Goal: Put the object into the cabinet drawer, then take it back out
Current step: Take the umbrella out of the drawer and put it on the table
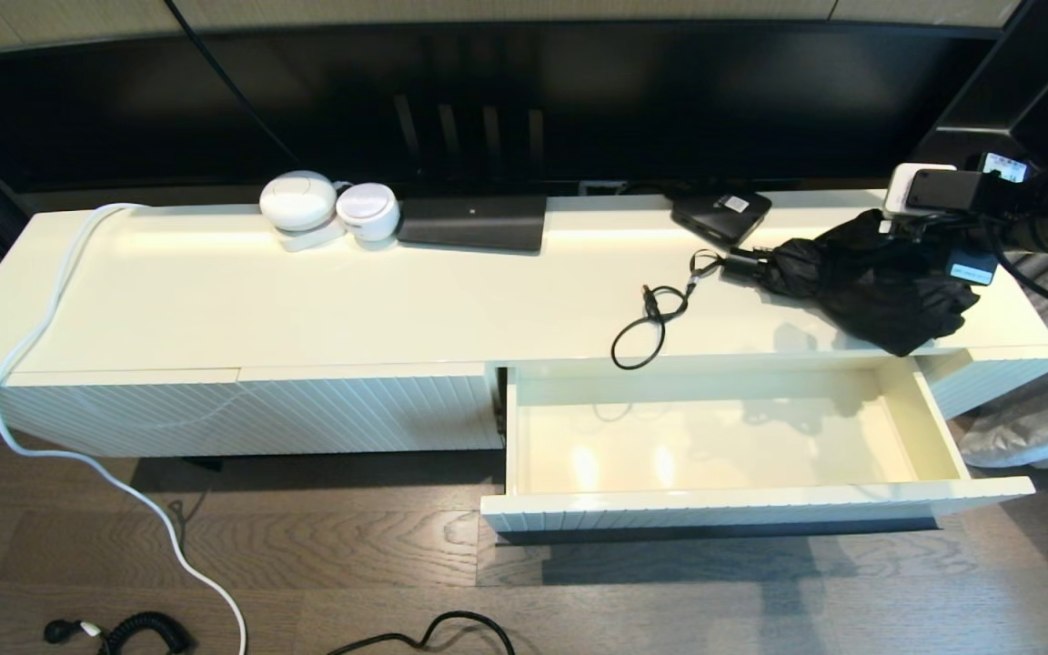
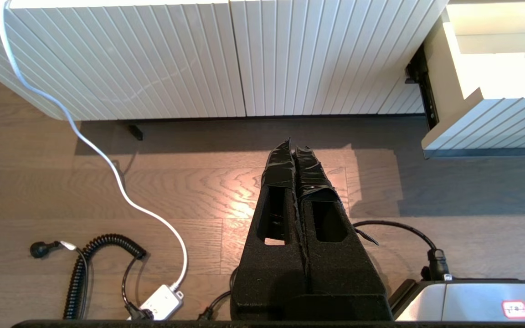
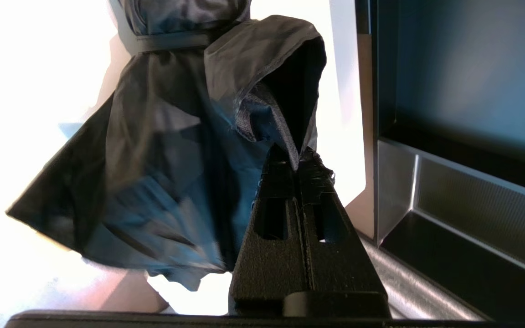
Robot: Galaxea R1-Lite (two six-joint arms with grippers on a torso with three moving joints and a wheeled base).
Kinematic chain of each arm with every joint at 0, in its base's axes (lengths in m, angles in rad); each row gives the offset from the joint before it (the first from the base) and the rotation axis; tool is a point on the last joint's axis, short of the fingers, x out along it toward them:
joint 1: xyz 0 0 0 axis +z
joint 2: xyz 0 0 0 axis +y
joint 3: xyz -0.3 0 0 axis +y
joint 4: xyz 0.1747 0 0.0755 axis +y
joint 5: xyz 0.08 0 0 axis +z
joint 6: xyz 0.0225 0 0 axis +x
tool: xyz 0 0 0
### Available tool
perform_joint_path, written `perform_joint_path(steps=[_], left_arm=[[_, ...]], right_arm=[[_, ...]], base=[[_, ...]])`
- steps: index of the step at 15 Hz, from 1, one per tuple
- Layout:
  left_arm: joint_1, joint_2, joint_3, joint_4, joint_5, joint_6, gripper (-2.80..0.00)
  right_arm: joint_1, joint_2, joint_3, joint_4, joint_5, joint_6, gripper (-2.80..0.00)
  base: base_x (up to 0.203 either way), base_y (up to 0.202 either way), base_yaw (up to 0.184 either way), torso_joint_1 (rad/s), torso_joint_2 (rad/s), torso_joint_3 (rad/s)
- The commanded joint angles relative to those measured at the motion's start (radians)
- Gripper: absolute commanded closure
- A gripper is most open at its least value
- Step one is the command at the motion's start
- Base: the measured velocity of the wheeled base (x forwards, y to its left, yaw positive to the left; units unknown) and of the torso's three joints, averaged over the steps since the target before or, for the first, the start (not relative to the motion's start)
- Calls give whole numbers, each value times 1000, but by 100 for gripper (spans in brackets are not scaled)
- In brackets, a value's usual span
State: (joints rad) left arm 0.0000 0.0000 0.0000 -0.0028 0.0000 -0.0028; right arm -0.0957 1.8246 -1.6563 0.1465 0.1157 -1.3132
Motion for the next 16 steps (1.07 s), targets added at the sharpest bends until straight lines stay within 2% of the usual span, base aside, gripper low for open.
perform_joint_path(steps=[1,9,11,13,16], left_arm=[[0,0,0,0,0,0,0],[0,0,0,0,0,0,0],[0,0,0,0,0,0,0],[0,0,0,0,0,0,0],[0,0,2,0,0,0,0]], right_arm=[[1,20,15,-14,4,-8,0],[14,-62,72,4,-1,-9,0],[16,-121,92,47,3,-10,0],[22,-230,152,92,6,-12,0],[27,-281,227,107,-1,-35,0]], base=[[0,0,0,0,0,0],[0,0,0,0,0,0],[0,0,0,0,0,0],[0,0,0,0,0,0],[0,0,0,0,0,0]])
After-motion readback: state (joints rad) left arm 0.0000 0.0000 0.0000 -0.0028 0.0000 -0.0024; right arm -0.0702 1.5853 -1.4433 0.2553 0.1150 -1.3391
